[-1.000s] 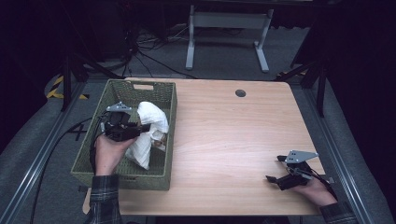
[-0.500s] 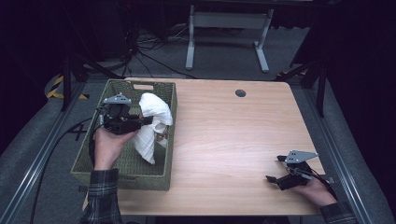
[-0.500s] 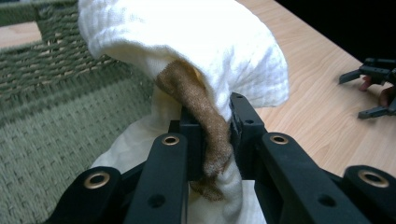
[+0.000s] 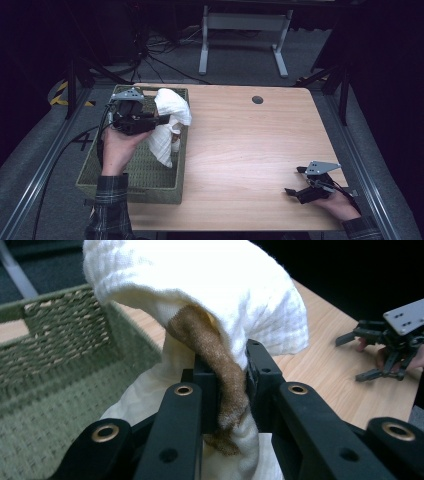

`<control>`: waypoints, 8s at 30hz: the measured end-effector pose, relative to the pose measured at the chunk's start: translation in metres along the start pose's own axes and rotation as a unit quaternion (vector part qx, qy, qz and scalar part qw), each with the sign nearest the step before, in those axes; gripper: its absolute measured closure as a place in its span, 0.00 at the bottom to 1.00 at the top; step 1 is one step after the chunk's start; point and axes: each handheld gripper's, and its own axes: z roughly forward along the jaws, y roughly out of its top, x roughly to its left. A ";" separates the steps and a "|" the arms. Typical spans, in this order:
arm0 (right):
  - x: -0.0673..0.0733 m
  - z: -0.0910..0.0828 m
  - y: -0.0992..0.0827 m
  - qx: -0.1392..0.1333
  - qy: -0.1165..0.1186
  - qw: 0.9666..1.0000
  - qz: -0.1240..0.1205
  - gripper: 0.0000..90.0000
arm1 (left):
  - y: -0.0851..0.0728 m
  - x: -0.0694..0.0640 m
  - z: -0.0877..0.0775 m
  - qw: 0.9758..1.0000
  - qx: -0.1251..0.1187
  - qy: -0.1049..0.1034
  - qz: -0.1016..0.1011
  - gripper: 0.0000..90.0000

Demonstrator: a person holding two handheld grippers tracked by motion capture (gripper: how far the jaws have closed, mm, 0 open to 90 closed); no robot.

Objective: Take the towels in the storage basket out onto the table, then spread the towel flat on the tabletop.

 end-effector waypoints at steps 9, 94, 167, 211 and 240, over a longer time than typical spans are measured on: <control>0.000 0.000 0.000 0.000 0.000 1.000 0.001 0.03 | 0.016 -0.019 0.007 0.999 -0.017 -0.030 0.021 0.88; 0.001 -0.001 0.000 0.001 0.003 1.000 0.000 0.03 | -0.031 -0.143 0.242 0.965 0.103 -0.188 0.149 0.87; 0.069 0.017 0.053 0.001 0.140 0.989 -0.055 0.72 | -0.135 -0.166 0.192 0.966 0.168 -0.119 0.155 0.45; 0.030 -0.020 0.037 -0.023 0.106 0.993 -0.037 0.97 | -0.099 -0.146 0.171 0.984 0.085 -0.106 0.117 0.99; -0.002 -0.049 0.008 -0.016 0.052 0.998 0.002 0.87 | -0.105 -0.126 0.178 0.991 0.118 -0.020 0.062 0.87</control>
